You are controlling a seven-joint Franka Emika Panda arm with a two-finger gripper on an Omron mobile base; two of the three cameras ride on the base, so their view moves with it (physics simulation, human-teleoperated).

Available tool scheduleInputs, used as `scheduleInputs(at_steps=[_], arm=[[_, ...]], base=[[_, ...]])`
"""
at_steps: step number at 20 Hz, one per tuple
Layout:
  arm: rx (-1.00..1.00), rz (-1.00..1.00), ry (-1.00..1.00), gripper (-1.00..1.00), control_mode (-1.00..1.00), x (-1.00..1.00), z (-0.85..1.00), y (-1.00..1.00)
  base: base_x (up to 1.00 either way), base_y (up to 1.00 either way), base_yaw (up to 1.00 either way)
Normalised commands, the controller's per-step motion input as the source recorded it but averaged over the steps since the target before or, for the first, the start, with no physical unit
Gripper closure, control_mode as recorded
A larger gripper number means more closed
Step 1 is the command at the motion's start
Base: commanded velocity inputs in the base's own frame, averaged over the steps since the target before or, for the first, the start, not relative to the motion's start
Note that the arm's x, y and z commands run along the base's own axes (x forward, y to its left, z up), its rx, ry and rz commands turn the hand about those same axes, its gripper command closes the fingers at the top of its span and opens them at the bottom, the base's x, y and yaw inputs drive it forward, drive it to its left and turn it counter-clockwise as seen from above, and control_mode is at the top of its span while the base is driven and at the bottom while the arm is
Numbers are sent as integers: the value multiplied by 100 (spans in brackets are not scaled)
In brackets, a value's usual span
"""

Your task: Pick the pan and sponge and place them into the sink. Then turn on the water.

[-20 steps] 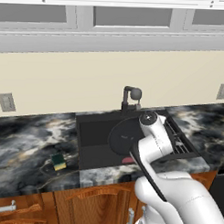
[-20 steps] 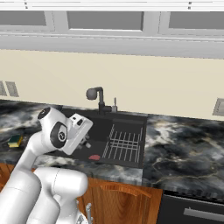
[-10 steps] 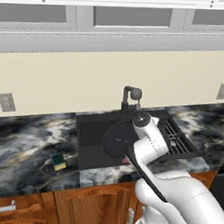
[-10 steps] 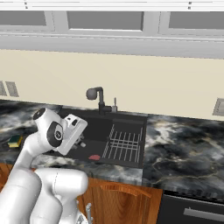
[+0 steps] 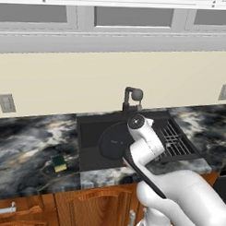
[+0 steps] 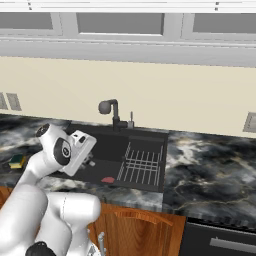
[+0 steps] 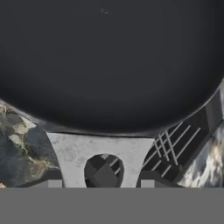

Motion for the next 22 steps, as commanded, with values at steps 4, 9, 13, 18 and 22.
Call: scheduleInputs(at_steps=[4, 9, 13, 18, 22], arm=[[0, 1, 0, 100, -100, 23, -19, 0], [3, 0, 0, 100, -100, 25, -15, 7], [3, 0, 0, 100, -100, 23, -17, 14], [2, 0, 0, 100, -100, 19, -17, 19], [2, 0, 0, 100, -100, 24, -19, 17]], base=[[0, 0, 0], [0, 0, 0], [0, 0, 0], [0, 0, 0], [0, 0, 0]])
